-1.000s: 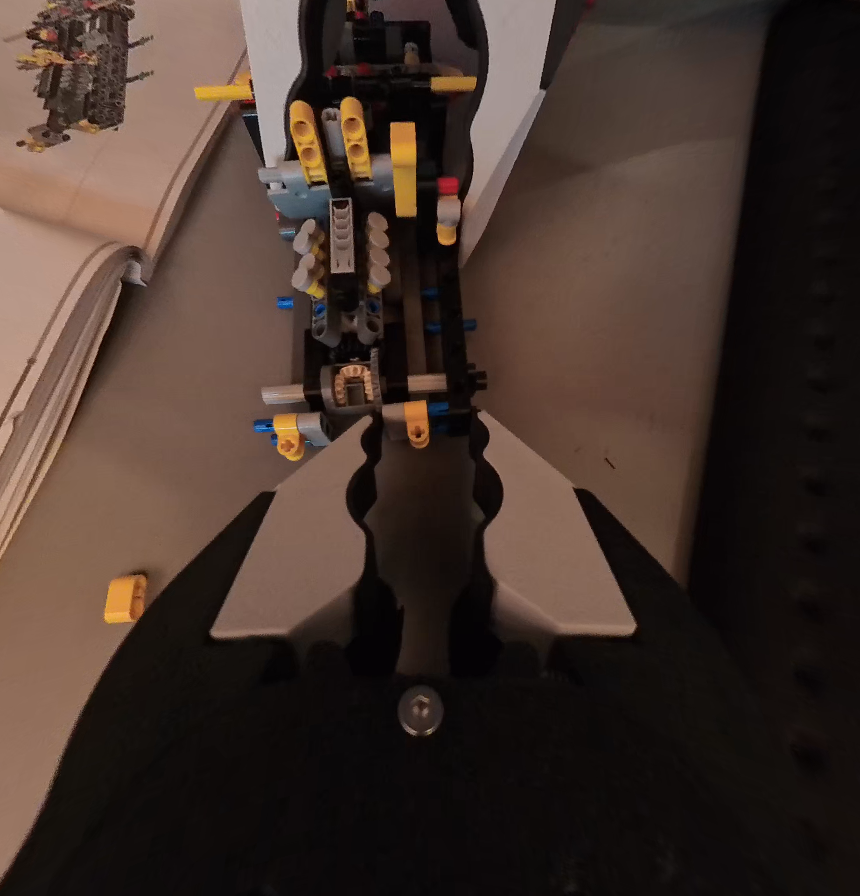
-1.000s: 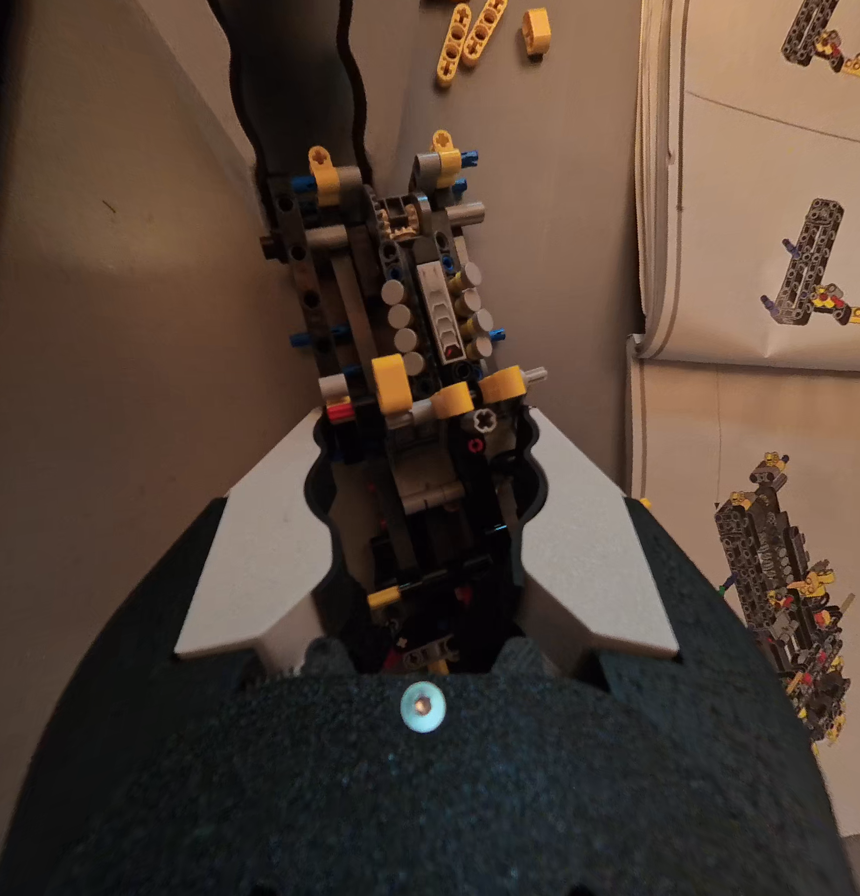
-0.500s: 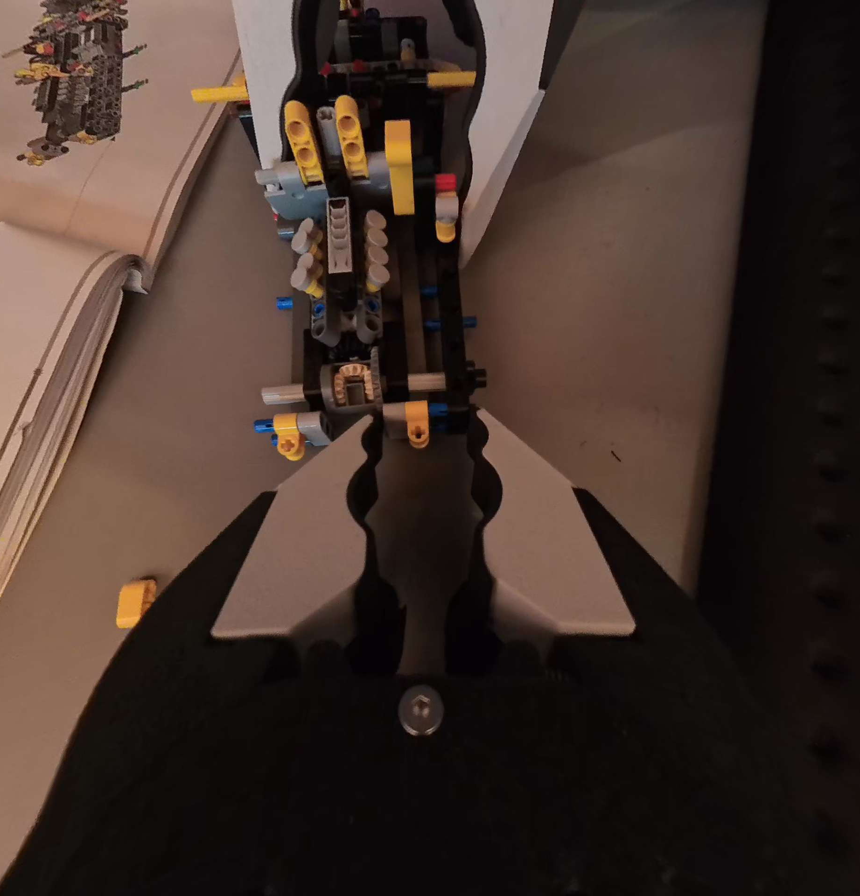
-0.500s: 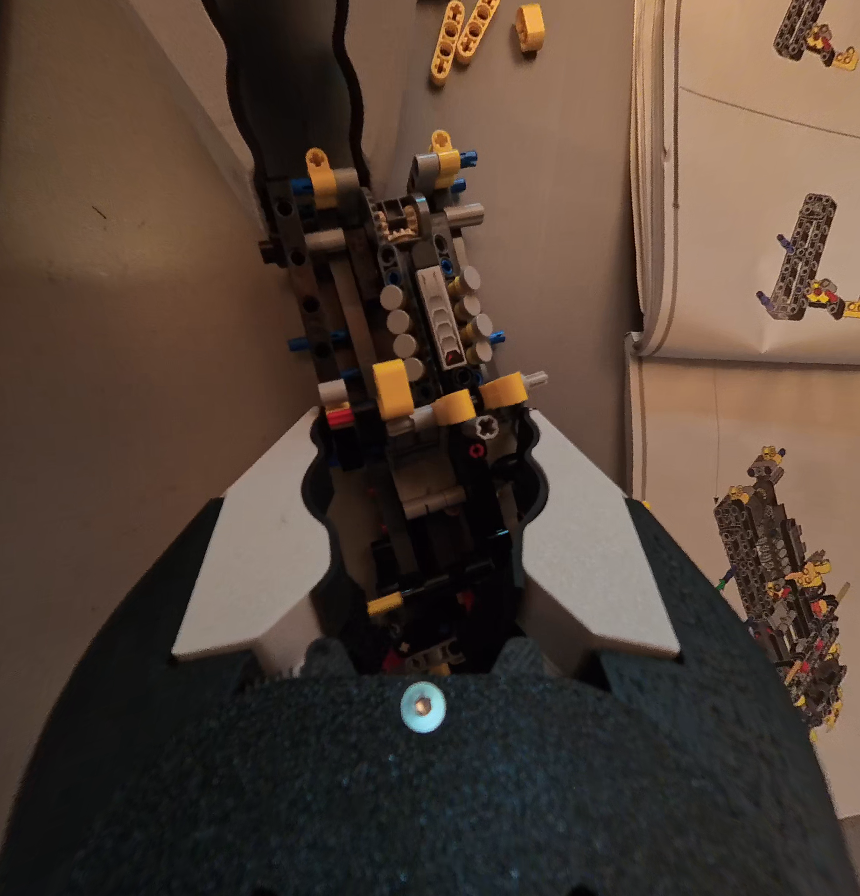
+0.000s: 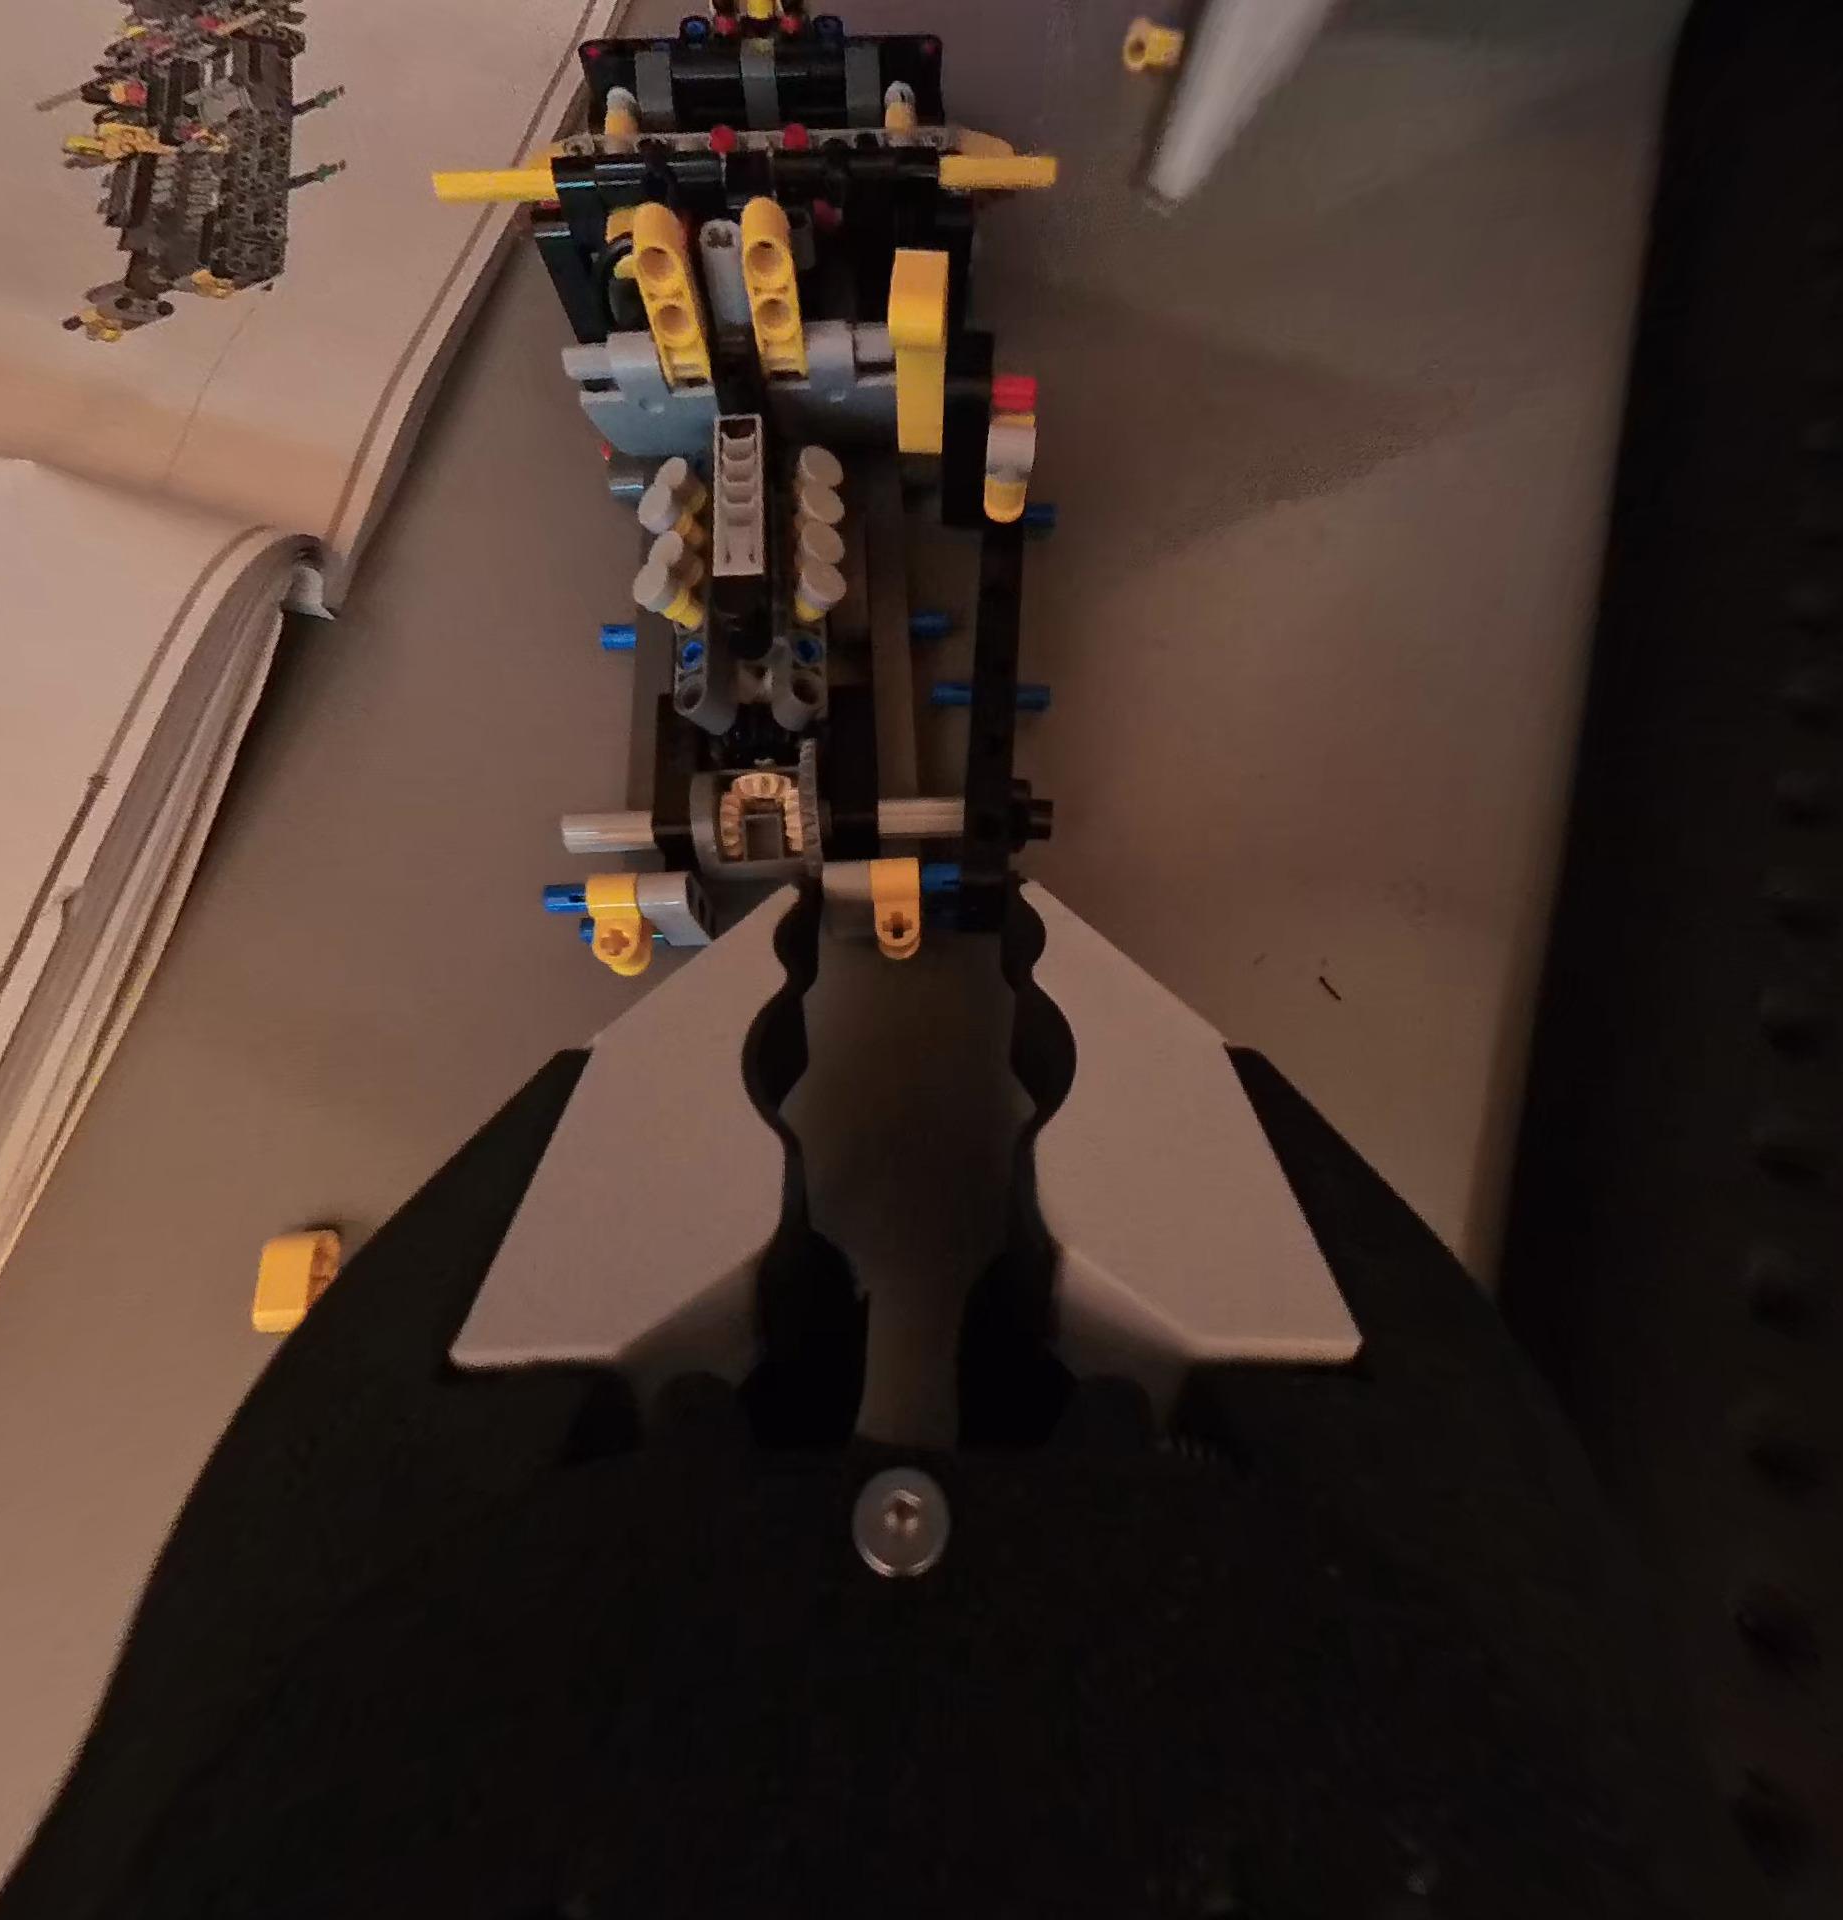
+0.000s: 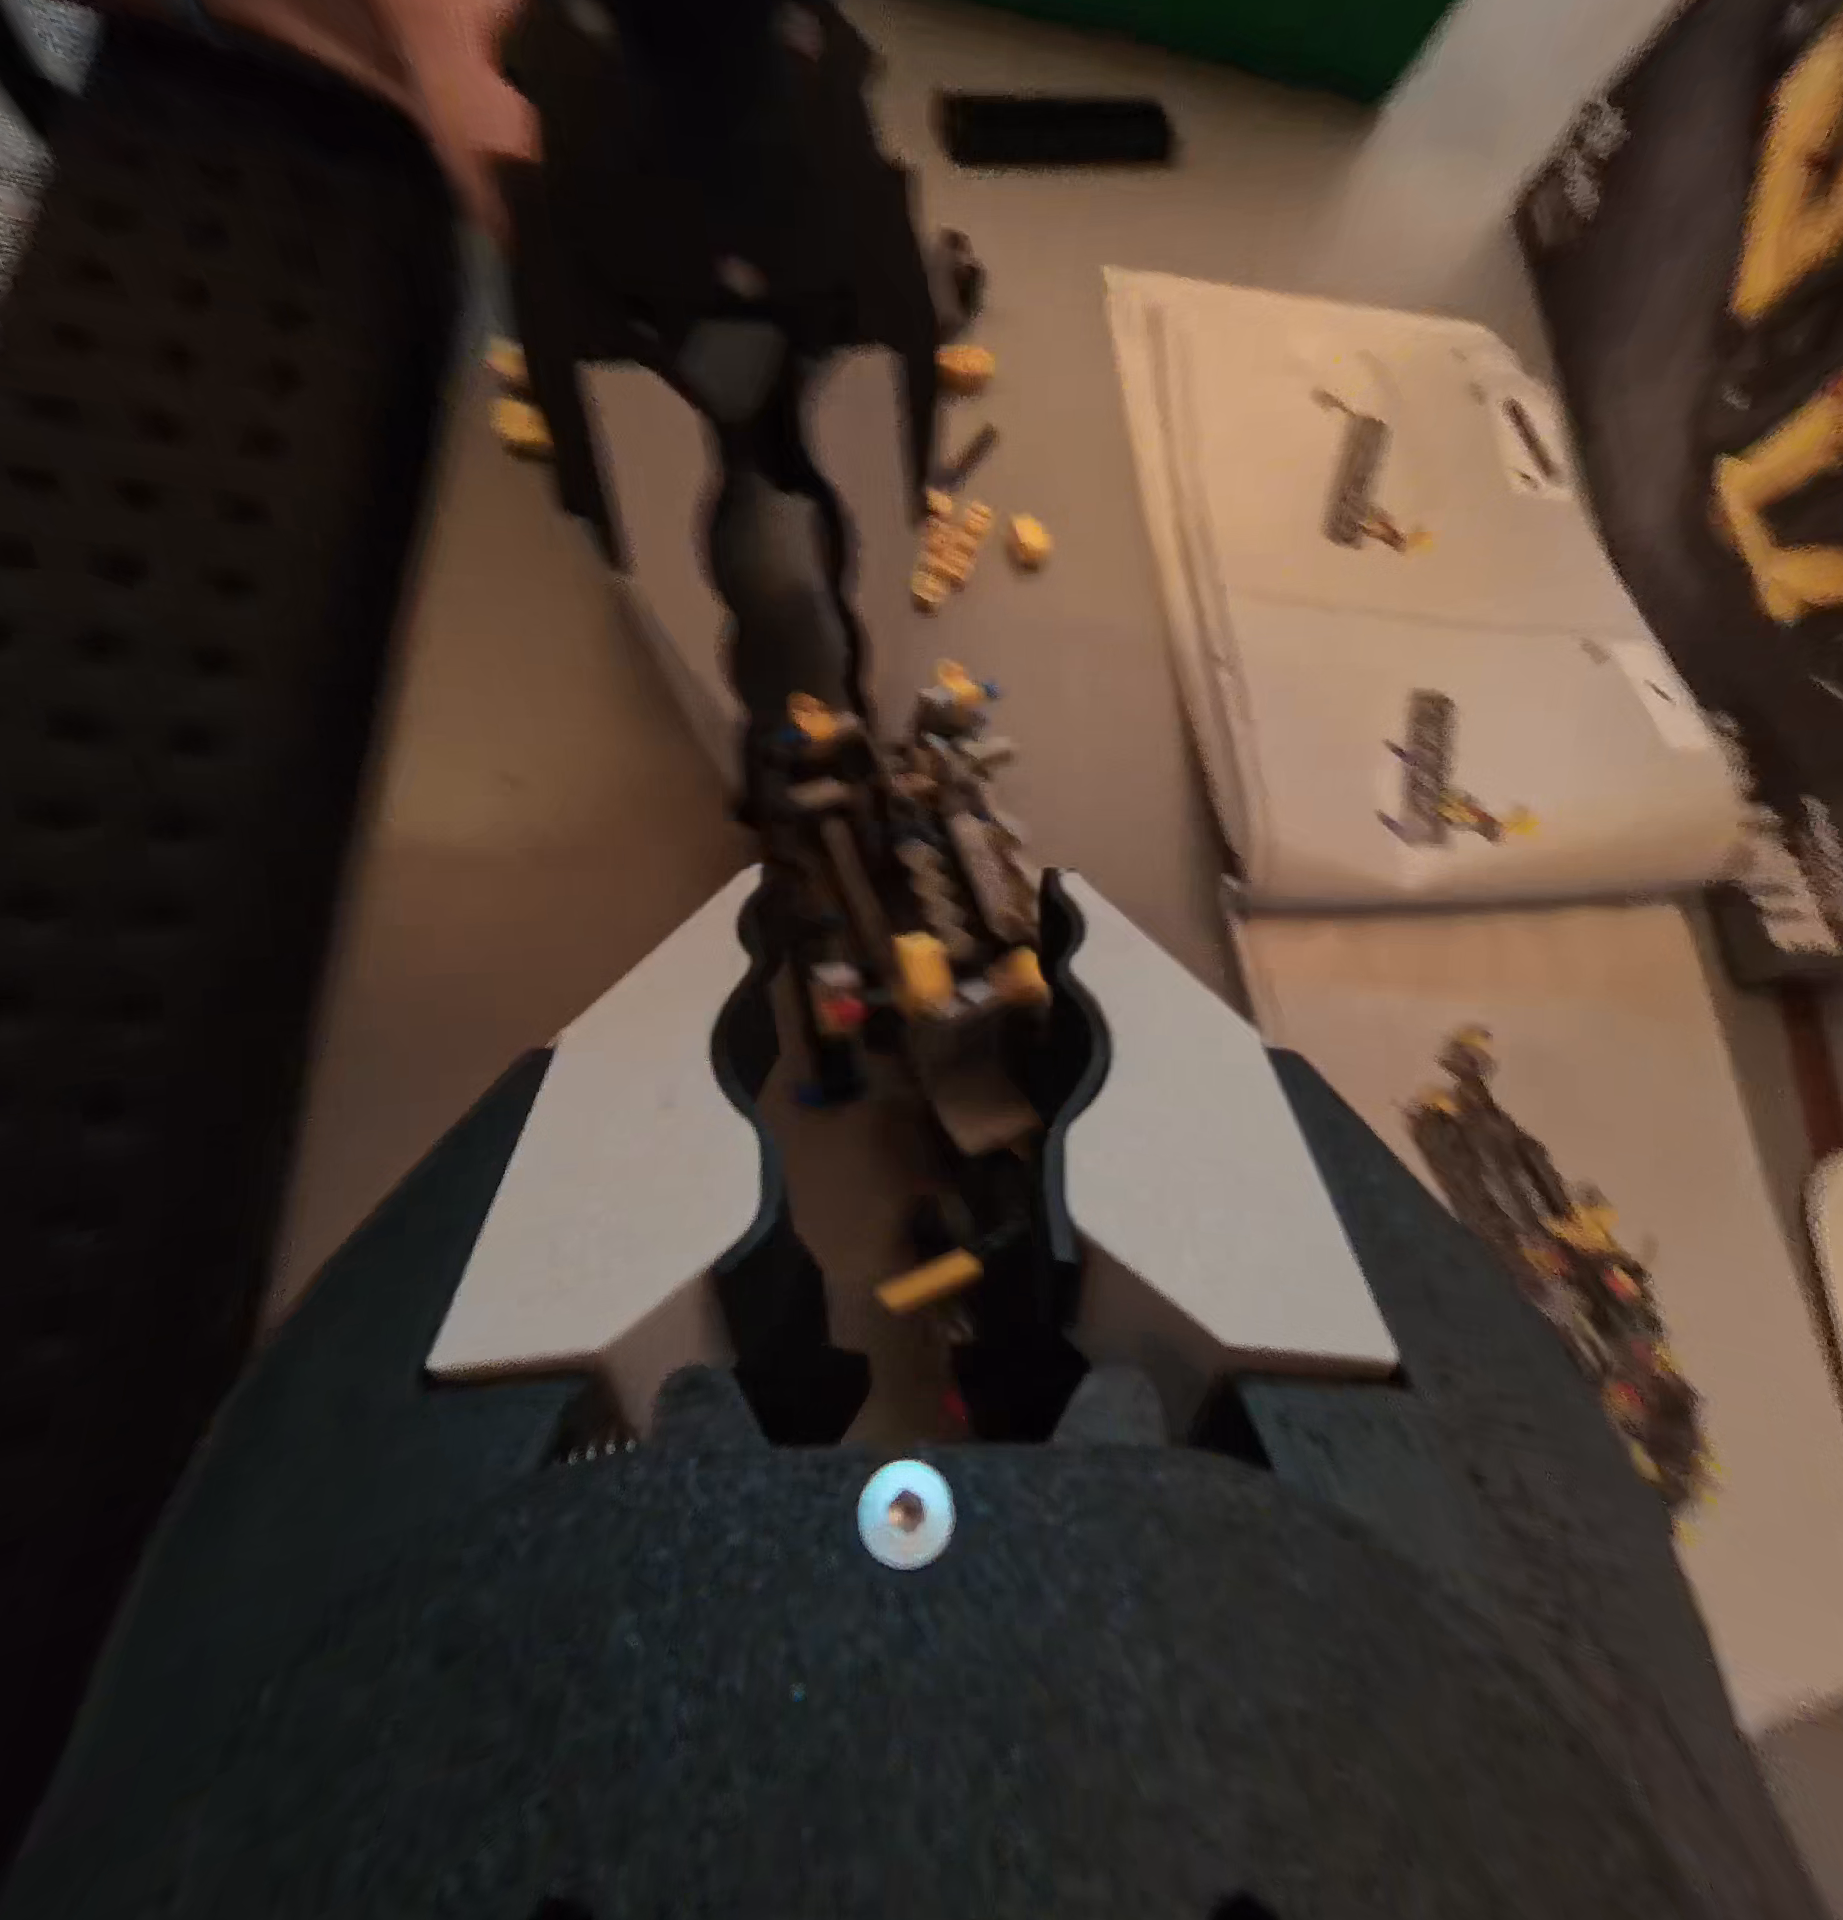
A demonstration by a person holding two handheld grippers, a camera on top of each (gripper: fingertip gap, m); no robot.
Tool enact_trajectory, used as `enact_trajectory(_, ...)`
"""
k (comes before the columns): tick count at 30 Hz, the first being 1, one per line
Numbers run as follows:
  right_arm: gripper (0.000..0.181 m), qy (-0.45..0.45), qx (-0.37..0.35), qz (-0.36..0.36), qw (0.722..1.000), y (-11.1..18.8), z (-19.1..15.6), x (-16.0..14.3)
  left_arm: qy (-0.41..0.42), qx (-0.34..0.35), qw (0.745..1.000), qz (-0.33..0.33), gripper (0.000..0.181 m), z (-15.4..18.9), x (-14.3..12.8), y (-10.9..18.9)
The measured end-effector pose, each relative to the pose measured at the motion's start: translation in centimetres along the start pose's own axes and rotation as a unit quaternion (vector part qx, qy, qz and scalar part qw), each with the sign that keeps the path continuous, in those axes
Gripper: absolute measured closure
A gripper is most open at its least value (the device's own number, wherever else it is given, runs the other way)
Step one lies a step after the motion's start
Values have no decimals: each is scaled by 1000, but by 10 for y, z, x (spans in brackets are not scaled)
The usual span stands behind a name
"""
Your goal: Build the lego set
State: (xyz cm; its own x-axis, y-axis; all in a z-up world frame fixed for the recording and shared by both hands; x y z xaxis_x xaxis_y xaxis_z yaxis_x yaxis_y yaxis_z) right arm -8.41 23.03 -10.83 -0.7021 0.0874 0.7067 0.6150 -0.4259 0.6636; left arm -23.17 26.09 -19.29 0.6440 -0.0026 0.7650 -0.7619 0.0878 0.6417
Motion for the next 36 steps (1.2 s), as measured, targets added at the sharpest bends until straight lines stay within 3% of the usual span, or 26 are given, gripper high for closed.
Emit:
enact_trajectory(3, 141, 44, 26, -36, 998, -34, -33, 3, -2, 1, 1000, 0, 146, 0, 0, 0)
enact_trajectory(6, 161, 99, 23, -109, 989, -59, -39, -11, -2, 2, 1000, 0, 146, 0, 0, 0)
enact_trajectory(15, 165, 187, 8, -158, 969, -71, -34, -9, -19, 6, 1000, -3, 144, 3, 0, 0)
enact_trajectory(24, 170, 142, 49, -190, 970, -74, -28, -6, -37, 43, 998, -1, 143, 4, 0, -1)
enact_trajectory(36, 172, 82, 107, -205, 969, -73, -20, -5, -58, 43, 997, 9, 146, 6, 2, 0)
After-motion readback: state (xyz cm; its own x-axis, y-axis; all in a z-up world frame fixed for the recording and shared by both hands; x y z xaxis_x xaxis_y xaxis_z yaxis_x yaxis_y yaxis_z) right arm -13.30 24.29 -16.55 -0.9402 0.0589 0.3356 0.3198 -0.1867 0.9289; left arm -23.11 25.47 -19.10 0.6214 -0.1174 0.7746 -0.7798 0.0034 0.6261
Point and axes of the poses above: each gripper's, where its closed fingertips meet, y back along the fingers, x out of its top, z = x × y across the jaws, the point moved 7 cm from there along y, back along the fingers, and after that the axes turned 3 degrees about -x, right-handed, at the moved point
